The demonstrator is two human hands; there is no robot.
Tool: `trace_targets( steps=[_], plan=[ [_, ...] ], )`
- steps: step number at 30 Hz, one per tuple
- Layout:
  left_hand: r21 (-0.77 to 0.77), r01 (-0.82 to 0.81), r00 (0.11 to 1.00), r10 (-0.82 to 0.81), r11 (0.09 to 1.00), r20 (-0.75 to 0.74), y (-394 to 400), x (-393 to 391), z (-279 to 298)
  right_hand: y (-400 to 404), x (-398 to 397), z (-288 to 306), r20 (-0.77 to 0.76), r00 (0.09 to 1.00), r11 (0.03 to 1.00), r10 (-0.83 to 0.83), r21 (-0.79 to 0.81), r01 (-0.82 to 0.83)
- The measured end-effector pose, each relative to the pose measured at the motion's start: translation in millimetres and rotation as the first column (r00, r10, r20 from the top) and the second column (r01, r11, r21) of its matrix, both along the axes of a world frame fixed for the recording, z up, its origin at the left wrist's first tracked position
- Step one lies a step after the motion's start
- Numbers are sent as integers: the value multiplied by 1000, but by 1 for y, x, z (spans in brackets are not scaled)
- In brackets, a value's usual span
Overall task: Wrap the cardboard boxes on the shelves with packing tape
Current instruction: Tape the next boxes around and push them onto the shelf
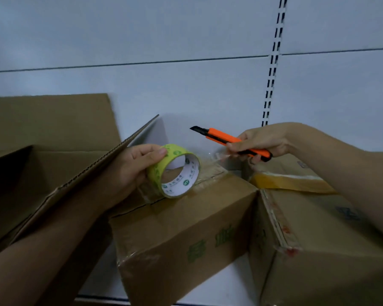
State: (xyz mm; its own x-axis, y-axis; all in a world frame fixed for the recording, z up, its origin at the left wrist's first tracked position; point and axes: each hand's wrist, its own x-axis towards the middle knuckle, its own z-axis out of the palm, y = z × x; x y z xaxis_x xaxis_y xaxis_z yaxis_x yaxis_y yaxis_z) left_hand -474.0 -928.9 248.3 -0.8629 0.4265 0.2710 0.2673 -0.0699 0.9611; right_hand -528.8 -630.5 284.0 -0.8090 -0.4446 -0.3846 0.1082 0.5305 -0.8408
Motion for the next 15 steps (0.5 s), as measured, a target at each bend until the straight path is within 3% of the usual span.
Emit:
trace_targets(
  steps=[3, 9, 15],
  plan=[
    [30, 18, 999, -19, 999, 37, 5, 1, 0, 0, -5, -8, -25, 999, 992, -48, 114, 50],
    [53, -6, 996, 1, 999, 92, 12, -2, -2, 4, -10, -11, -32, 996, 986, -84, 142, 88],
    [40, -46, 987, 39, 998, 156, 24, 1, 2, -11, -5, -11, -331, 943, 807, 28, 564, 174]
  ],
)
